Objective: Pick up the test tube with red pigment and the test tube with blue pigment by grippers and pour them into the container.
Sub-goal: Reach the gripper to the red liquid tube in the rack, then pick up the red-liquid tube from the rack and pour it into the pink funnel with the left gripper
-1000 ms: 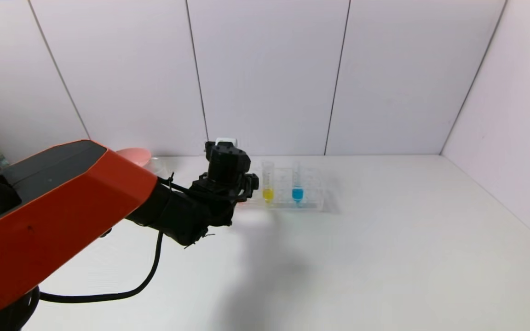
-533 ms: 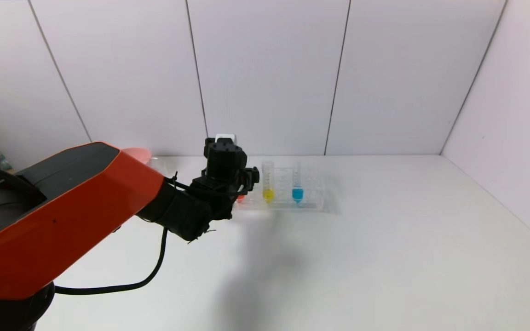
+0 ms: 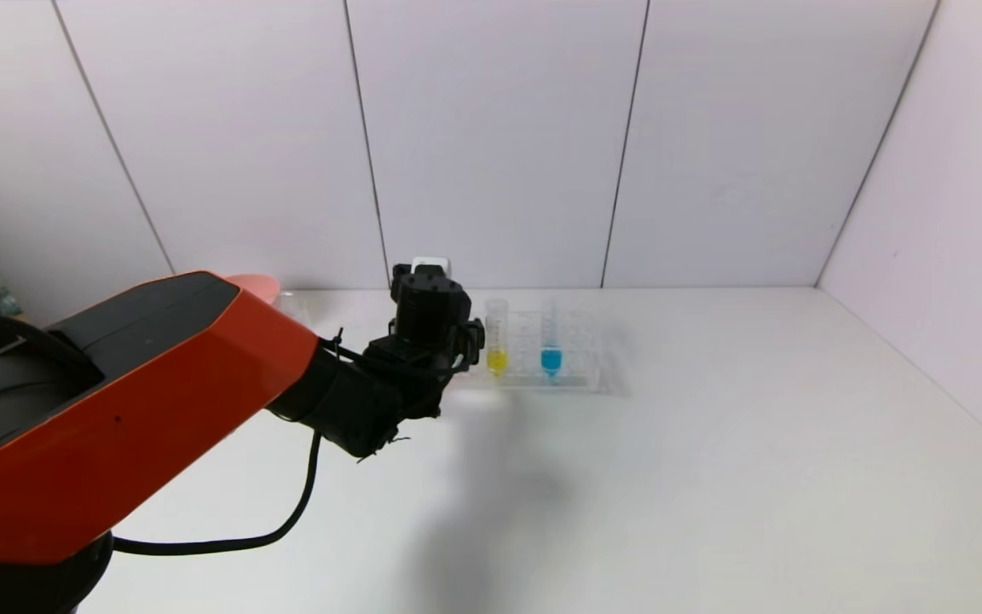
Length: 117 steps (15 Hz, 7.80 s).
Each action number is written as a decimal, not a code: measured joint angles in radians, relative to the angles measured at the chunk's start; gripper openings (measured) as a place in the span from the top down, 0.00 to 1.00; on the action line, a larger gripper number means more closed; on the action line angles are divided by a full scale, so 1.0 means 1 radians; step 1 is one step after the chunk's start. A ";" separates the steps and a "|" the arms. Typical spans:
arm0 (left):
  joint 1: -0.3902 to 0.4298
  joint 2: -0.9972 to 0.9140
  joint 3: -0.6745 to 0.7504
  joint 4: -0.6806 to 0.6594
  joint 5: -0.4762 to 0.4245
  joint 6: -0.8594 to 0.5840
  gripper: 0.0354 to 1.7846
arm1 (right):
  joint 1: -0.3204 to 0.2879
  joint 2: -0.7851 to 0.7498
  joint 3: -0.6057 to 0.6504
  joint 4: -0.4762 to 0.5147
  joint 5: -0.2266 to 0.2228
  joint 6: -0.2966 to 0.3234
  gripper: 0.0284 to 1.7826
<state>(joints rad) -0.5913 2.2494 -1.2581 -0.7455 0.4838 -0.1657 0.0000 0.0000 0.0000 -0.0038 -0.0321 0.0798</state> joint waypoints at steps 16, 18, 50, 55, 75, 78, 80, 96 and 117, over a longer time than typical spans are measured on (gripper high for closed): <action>-0.011 -0.047 -0.005 0.011 0.014 0.018 0.76 | 0.000 0.000 0.000 0.000 0.000 0.000 0.00; -0.011 -0.074 -0.021 0.034 0.014 0.055 0.76 | 0.000 0.000 0.000 0.000 0.000 0.000 0.00; 0.804 -0.792 0.378 0.577 -1.074 0.573 0.76 | 0.000 0.000 0.000 0.000 0.000 0.000 0.00; 0.907 -0.609 0.040 0.775 -1.150 0.650 0.76 | 0.000 0.000 0.000 0.000 0.000 0.000 0.00; 0.726 -0.126 -0.749 1.675 -0.759 1.328 0.76 | 0.000 0.000 0.000 0.000 0.000 0.000 0.00; 0.684 -0.129 -0.756 1.650 -0.643 1.337 0.76 | 0.000 0.000 0.000 0.000 0.000 0.000 0.00; 0.671 -0.133 -0.760 1.632 -0.590 1.340 0.76 | 0.000 0.000 0.000 0.000 0.000 0.000 0.00; 0.586 -0.140 -0.762 1.576 -0.383 1.382 0.76 | 0.000 0.000 0.000 0.000 0.000 0.000 0.00; 0.526 -0.131 -0.762 1.512 -0.108 1.444 0.76 | 0.000 0.000 0.000 0.000 0.000 0.000 0.00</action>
<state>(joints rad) -0.0657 2.1185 -2.0204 0.7664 0.3757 1.2781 0.0004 0.0000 0.0000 -0.0043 -0.0321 0.0802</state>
